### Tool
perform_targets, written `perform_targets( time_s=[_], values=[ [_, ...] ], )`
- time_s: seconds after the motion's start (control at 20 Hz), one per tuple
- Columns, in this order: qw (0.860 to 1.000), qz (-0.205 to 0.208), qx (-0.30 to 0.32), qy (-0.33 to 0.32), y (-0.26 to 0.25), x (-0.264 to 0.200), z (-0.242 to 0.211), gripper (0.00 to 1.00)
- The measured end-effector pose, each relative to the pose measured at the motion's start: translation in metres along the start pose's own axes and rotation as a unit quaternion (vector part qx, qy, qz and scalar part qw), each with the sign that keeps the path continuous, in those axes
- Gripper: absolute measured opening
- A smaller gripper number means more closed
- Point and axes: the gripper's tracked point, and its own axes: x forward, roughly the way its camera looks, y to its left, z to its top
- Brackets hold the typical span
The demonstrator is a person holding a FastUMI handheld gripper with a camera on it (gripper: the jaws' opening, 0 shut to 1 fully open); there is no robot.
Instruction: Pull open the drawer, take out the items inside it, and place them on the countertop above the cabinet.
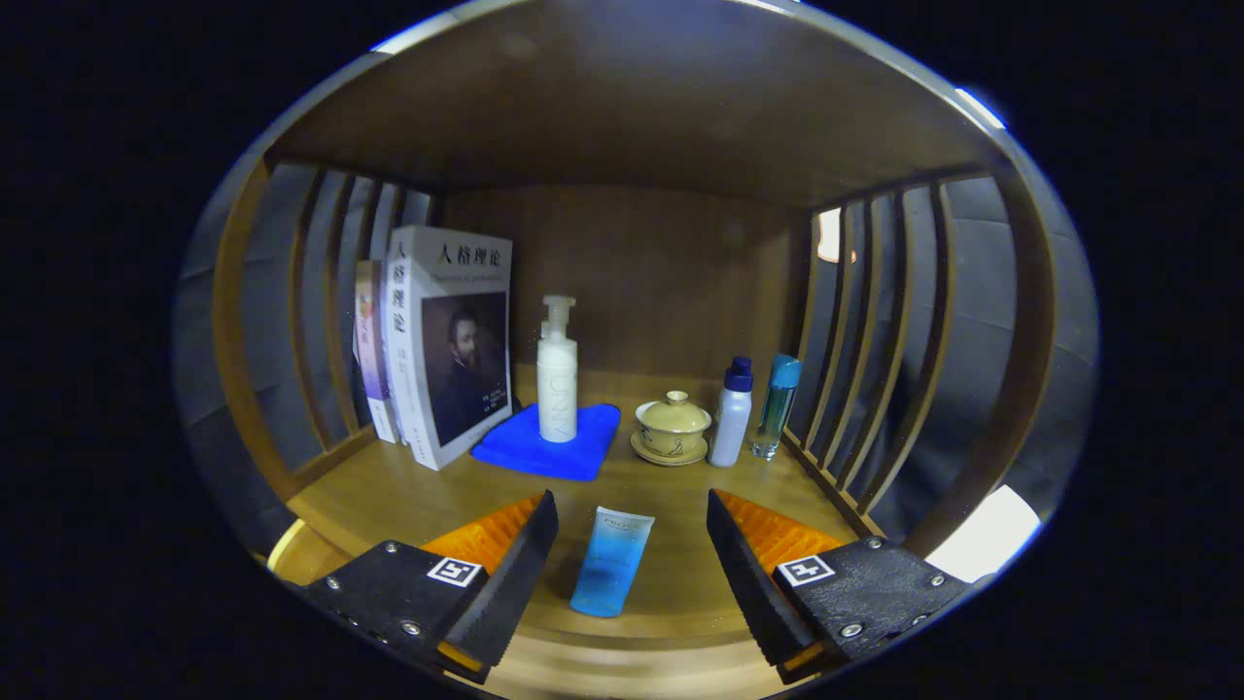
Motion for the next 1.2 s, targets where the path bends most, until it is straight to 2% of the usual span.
perform_targets(
  time_s=[0.25, 0.7, 1.2],
  values=[
    [0.999, -0.009, 0.031, -0.036, 0.013, -0.064, 0.003, 0.94],
    [0.994, -0.006, 0.033, -0.099, 0.04, -0.158, -0.009, 0.95],
    [0.993, 0.01, 0.054, -0.101, 0.067, -0.217, -0.081, 0.95]
  ],
)
